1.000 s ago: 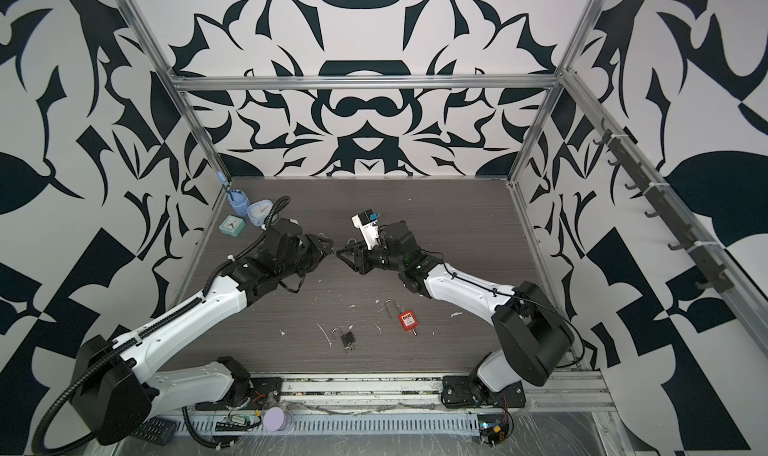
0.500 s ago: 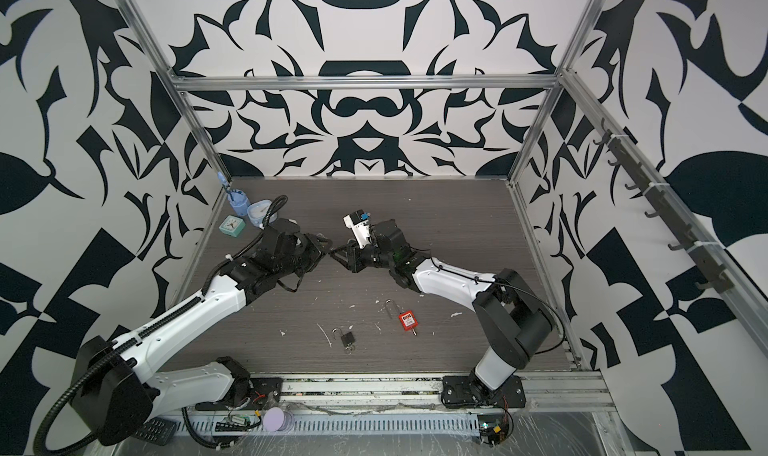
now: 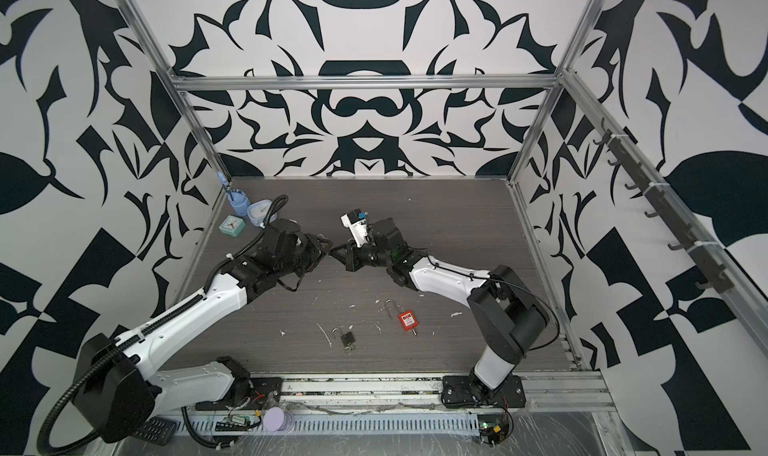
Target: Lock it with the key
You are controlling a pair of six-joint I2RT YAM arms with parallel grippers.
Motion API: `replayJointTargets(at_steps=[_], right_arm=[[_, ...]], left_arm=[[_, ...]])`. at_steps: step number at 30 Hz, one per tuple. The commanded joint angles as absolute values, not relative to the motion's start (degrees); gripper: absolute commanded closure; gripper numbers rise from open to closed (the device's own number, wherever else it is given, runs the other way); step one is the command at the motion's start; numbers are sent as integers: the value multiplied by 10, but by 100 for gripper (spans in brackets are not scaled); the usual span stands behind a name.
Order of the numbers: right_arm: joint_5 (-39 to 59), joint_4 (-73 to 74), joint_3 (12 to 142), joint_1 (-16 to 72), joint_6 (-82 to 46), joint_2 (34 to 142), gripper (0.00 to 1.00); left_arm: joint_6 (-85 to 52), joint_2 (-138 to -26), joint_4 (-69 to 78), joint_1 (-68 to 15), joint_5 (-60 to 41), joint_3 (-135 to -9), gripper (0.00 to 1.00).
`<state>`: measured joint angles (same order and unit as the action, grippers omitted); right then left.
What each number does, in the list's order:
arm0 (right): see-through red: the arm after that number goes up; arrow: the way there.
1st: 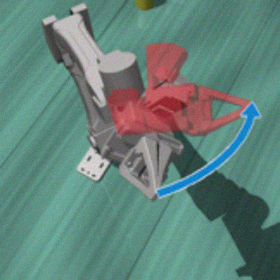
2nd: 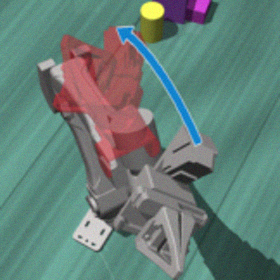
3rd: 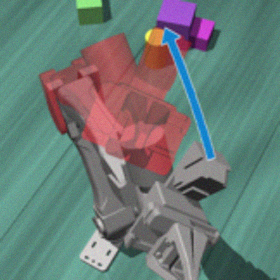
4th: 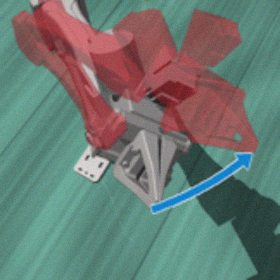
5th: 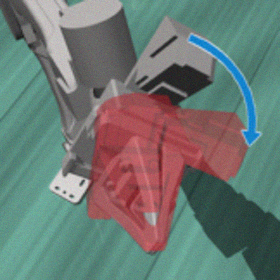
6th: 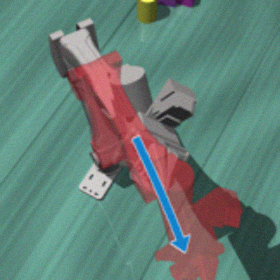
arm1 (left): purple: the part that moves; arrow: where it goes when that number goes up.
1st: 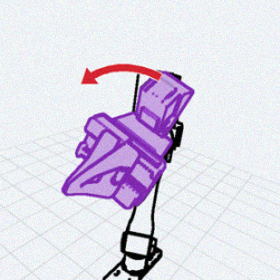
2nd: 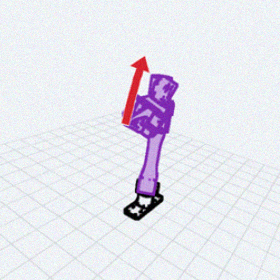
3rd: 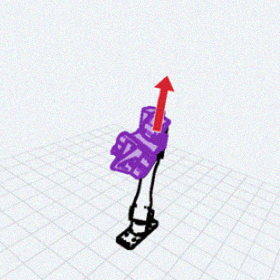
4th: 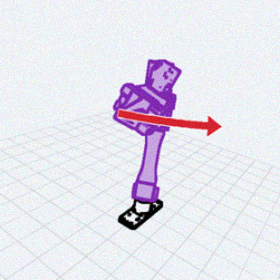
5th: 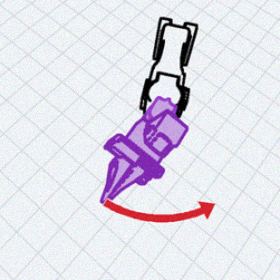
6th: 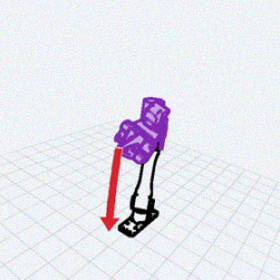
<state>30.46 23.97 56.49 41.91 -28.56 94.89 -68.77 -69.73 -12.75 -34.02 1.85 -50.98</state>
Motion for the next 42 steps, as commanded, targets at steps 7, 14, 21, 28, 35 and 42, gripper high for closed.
replayJointTargets(at_steps=[7, 14, 21, 28, 35, 42], right_arm=[[316, 264, 590, 426, -289, 951, 99], [319, 264, 585, 427, -291, 950, 100], [323, 260, 553, 428, -291, 930, 100], [311, 260, 478, 428, -296, 886, 100], [306, 264, 473, 429, -300, 878, 100], [306, 281, 513, 428, -310, 885, 83]], left_arm=[[-689, -701, -131, -334, 17, -523, 100], [-686, -700, -132, -326, 17, -524, 100], [-656, -694, -167, -278, 36, -547, 100], [-651, -682, -167, -188, 27, -558, 100], [-647, -695, -170, -178, 6, -562, 100], [-612, -701, -172, -180, -43, -557, 100]])
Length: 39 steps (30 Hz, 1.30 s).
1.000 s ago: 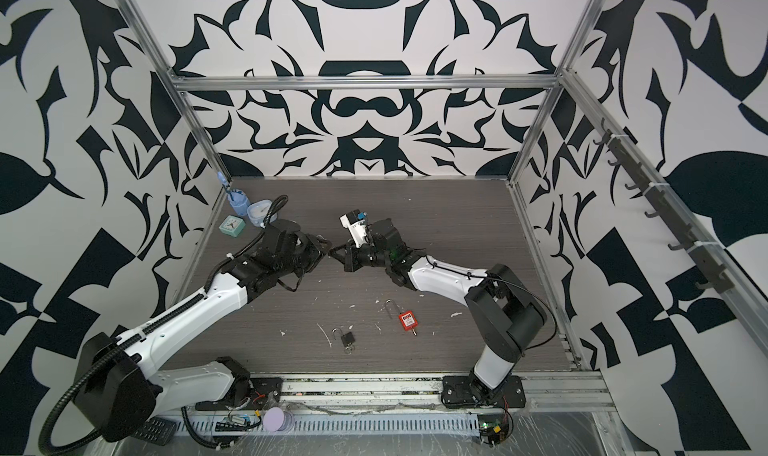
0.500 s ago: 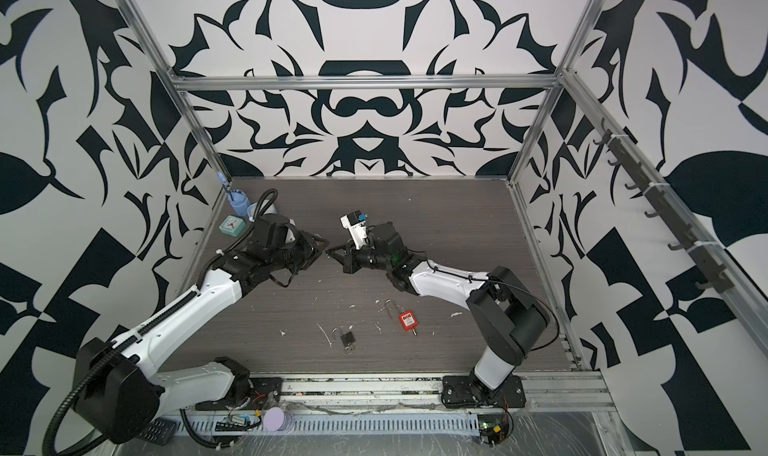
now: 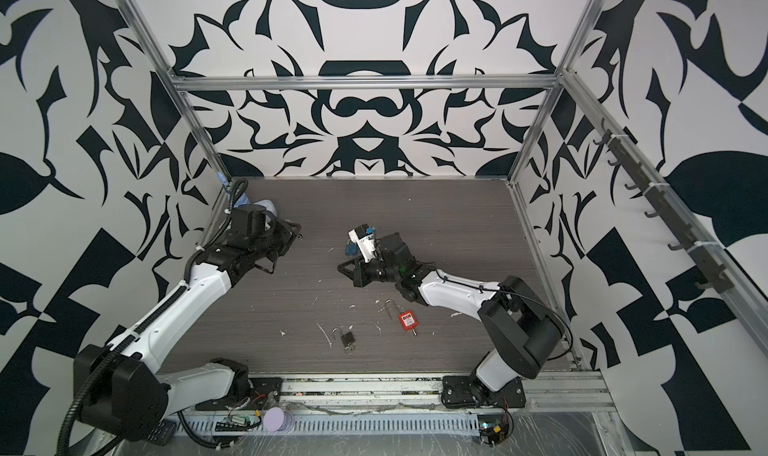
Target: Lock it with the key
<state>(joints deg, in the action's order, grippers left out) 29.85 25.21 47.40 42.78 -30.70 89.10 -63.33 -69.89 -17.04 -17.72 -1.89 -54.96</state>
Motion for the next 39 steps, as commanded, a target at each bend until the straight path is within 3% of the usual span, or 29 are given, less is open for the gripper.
replayJointTargets(at_steps=[1, 4, 7, 39], right_arm=[[306, 286, 522, 429, -311, 888, 77], [305, 308, 546, 428, -319, 904, 70], [308, 327, 569, 428, -333, 932, 68], [319, 343, 603, 432, -360, 1009, 74]], left_arm=[[-611, -701, -174, -180, -51, -555, 100], [-610, -702, -179, -187, -73, -549, 100], [-599, -708, -198, -200, -97, -558, 100], [-588, -754, -244, -231, -142, -596, 100]])
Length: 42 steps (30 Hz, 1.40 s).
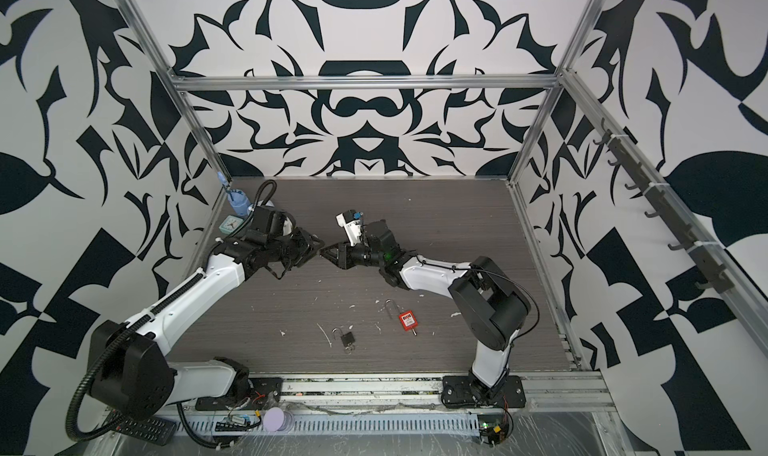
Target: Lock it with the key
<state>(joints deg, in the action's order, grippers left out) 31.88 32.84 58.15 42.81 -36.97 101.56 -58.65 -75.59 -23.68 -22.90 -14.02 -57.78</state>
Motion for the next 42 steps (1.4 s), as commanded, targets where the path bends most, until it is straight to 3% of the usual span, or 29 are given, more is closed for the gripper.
replayJointTargets(at_steps=[1, 5, 23, 33, 42], right_arm=[[318, 342, 602, 432, -358, 1009, 74], [315, 338, 604, 433, -352, 1010, 76], [318, 331, 615, 440, -349, 1023, 100], [323, 330, 611, 443, -350, 1023, 100], [351, 363, 551, 445, -346, 1007, 100]], left_arm=[[-589, -755, -244, -232, -142, -596, 100], [-590, -761, -246, -233, -142, -599, 100], [-591, -775, -277, -242, -124, -613, 100], [-590, -773, -296, -241, -97, -619, 100], [-599, -792, -402, -207, -21, -675, 100]])
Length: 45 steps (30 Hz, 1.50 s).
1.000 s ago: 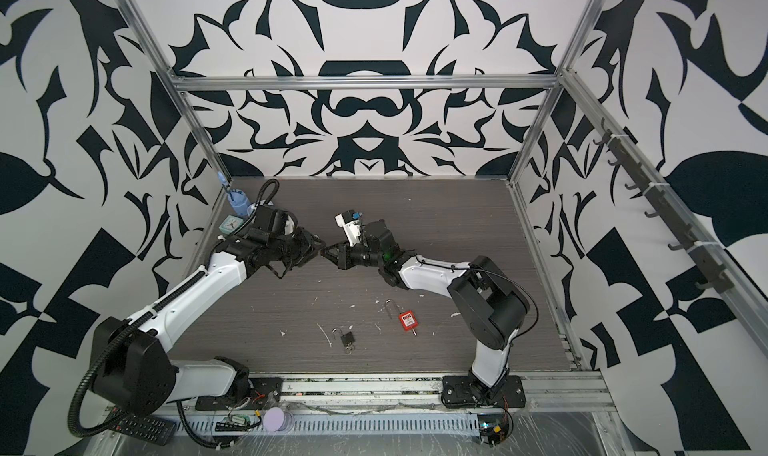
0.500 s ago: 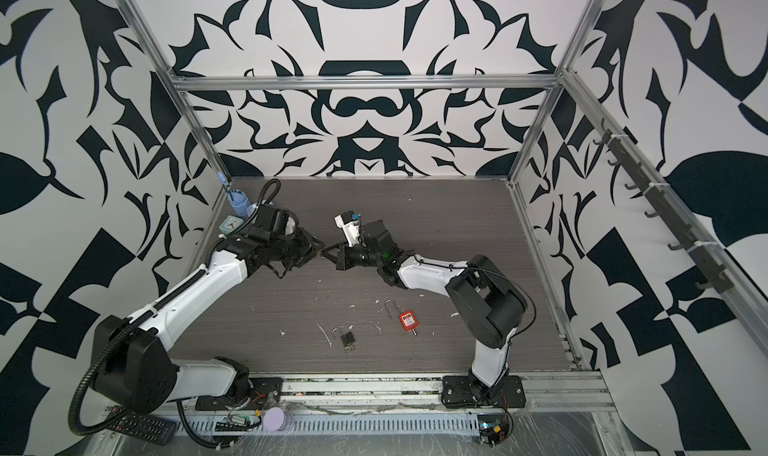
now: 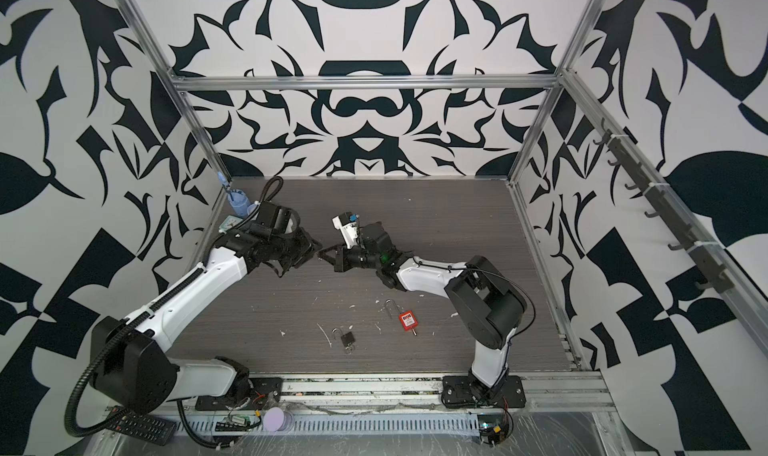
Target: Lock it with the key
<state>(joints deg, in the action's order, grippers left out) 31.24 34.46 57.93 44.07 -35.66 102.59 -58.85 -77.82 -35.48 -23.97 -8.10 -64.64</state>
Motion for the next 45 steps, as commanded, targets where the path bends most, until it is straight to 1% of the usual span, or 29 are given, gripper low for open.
replayJointTargets(at_steps=[1, 3, 11, 14, 17, 21, 24, 28, 34, 37, 45], right_arm=[[355, 370, 541, 445, -346, 1004, 100], [359, 382, 521, 445, -346, 1000, 100], [343, 378, 505, 444, -337, 983, 100], [318, 337, 511, 440, -332, 971, 100], [289, 292, 504, 427, -327, 951, 100], [250, 233, 490, 412, -309, 917, 100], [225, 188, 483, 408, -292, 899, 100], [220, 168, 478, 408, -285, 894, 100], [217, 163, 471, 408, -285, 893, 100], [215, 159, 468, 408, -282, 889, 100], [210, 161, 463, 408, -280, 892, 100]], left_arm=[[-602, -798, -410, -195, -31, -679, 100], [-607, -803, -414, -181, -40, -681, 100], [-590, -796, -420, -178, -3, -692, 100], [-553, -791, -428, -179, 28, -691, 100], [-518, -787, -430, -181, 35, -667, 100], [-464, -799, -434, -205, 54, -638, 100], [-420, -831, -439, -226, 70, -634, 100], [-372, -905, -443, -251, 57, -656, 100], [-351, -1014, -473, -285, 66, -720, 100], [-343, -1045, -473, -288, 61, -737, 100], [-323, -1083, -503, -289, 79, -758, 100]])
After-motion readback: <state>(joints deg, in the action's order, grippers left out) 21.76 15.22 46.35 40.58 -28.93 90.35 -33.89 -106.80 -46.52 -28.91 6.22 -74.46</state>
